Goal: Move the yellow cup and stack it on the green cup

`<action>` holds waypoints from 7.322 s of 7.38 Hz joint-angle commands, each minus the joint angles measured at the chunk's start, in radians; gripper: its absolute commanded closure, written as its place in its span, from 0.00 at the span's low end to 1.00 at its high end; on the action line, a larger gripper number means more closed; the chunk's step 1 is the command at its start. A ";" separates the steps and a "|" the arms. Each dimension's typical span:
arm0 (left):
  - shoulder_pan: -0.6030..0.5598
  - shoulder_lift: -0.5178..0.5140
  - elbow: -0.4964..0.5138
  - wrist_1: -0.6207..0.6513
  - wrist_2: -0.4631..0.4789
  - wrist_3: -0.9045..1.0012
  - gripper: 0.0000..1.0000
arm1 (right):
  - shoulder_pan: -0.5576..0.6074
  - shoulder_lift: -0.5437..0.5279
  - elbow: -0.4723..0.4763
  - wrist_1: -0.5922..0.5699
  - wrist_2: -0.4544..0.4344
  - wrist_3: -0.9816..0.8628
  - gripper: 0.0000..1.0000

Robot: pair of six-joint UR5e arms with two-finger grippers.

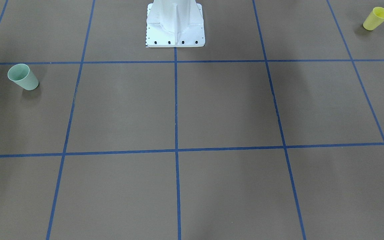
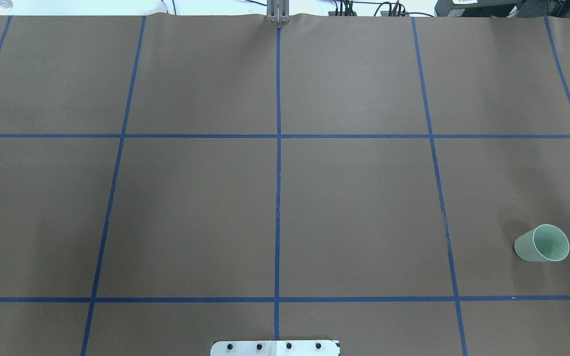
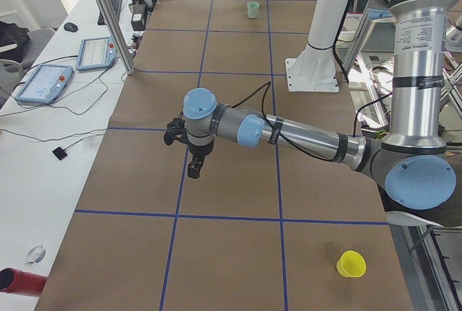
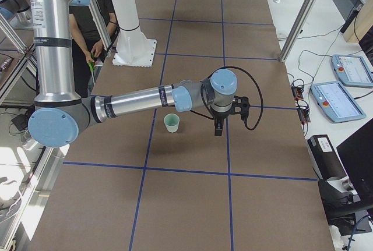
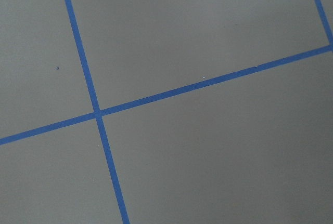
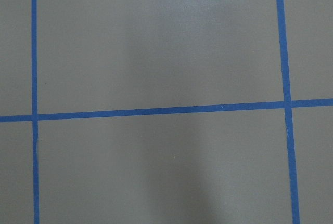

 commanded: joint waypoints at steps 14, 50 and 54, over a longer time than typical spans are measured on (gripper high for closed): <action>-0.002 0.017 -0.027 -0.002 -0.004 0.002 0.00 | 0.002 -0.033 0.011 0.033 -0.012 -0.003 0.00; 1.265 0.355 0.246 0.369 0.357 -2.960 0.01 | -0.155 -0.025 -0.105 0.207 -0.006 0.003 0.00; 1.273 0.361 0.269 0.364 0.314 -2.964 0.01 | -0.173 -0.025 -0.110 0.233 -0.008 0.008 0.00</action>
